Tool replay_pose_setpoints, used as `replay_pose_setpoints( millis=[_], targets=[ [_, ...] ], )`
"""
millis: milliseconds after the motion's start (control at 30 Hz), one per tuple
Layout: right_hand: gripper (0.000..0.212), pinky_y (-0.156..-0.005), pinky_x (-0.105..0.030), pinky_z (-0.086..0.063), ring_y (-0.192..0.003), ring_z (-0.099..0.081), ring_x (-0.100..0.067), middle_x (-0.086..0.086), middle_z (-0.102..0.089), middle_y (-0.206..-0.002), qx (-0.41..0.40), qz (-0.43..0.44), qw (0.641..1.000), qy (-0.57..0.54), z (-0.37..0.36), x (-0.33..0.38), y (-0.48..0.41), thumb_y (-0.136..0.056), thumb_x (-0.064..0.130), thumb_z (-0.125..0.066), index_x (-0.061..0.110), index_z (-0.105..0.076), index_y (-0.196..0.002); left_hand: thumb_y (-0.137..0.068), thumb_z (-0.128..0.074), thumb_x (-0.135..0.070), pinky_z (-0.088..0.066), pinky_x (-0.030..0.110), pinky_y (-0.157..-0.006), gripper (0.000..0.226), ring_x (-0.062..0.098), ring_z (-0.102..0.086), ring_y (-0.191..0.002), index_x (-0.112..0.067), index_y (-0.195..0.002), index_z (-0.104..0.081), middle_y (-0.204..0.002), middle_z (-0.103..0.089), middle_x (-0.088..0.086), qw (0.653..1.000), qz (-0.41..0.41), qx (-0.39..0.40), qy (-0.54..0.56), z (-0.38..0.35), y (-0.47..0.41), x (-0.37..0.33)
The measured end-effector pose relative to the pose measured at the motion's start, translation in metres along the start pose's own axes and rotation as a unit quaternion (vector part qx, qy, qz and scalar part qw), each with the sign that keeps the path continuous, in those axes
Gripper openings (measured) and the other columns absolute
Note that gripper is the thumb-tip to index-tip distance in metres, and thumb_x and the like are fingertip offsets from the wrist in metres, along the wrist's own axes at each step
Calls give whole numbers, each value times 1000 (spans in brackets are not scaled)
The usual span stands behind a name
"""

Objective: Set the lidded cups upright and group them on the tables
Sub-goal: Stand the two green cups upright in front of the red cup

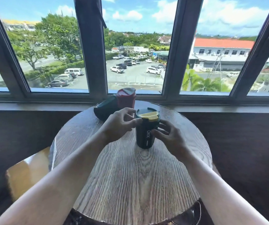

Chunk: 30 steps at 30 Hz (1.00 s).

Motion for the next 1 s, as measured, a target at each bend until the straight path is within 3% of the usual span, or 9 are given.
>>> replay_pose_setpoints(
  millis=[233,500,633,767,933,1000],
  targets=[
    [46,-81,-15,-54,-104,-66,6,1,-67,-118,-8,-10,1000,7,0,0,3,-89,6,-68,6,-54,-132,-70,-69,-75,-61,46,-85,80,11,-73,-92,-24,-130,-60,-96,-75,-9,998,-26,-18,-53,-2,-1,-1],
    [37,-88,-20,-55,-102,-67,6,1,-66,-118,14,-15,999,27,-8,4,0,-93,4,-63,15,-53,-126,-75,-74,-63,-62,43,-81,59,10,-73,-85,-26,-120,-64,-90,-74,-8,995,-39,-58,-66,2,4,-3],
    [47,-94,-24,-53,-113,-64,-3,-6,-65,-128,36,-8,999,36,-13,9,-5,-89,17,-63,10,-52,-134,-76,-76,-59,-61,45,-80,49,11,-73,-78,-27,-112,-64,-86,-74,-8,995,-26,-74,-62,7,7,-1],
    [46,-86,-17,-52,-110,-65,0,-9,-66,-127,46,-4,998,38,-14,11,-8,-88,16,-59,7,-53,-132,-74,-74,-65,-62,45,-80,51,7,-73,-81,-30,-110,-65,-87,-76,-9,996,-21,-65,-59,9,10,3],
    [54,-93,-23,-50,-114,-64,-9,0,-66,-123,34,-3,999,15,-12,18,-8,-80,24,-55,13,-52,-133,-68,-69,-78,-61,47,-81,54,9,-73,-87,-38,-103,-63,-90,-75,-10,996,-20,-64,-60,18,9,9],
    [60,-99,-32,-49,-117,-61,-16,-3,-63,-126,-2,3,1000,10,-11,28,-11,-77,35,-55,17,-52,-134,-66,-67,-82,-61,49,-83,61,12,-73,-88,-38,-107,-62,-90,-75,-9,996,-21,-71,-58,26,7,10]
  ],
)
Point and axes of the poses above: each hand's wrist, its own y-axis away from the middle knuckle, its own z-axis out of the back of the hand, x = y × z, the point moved 3 cm from there along -y, towards the middle knuckle
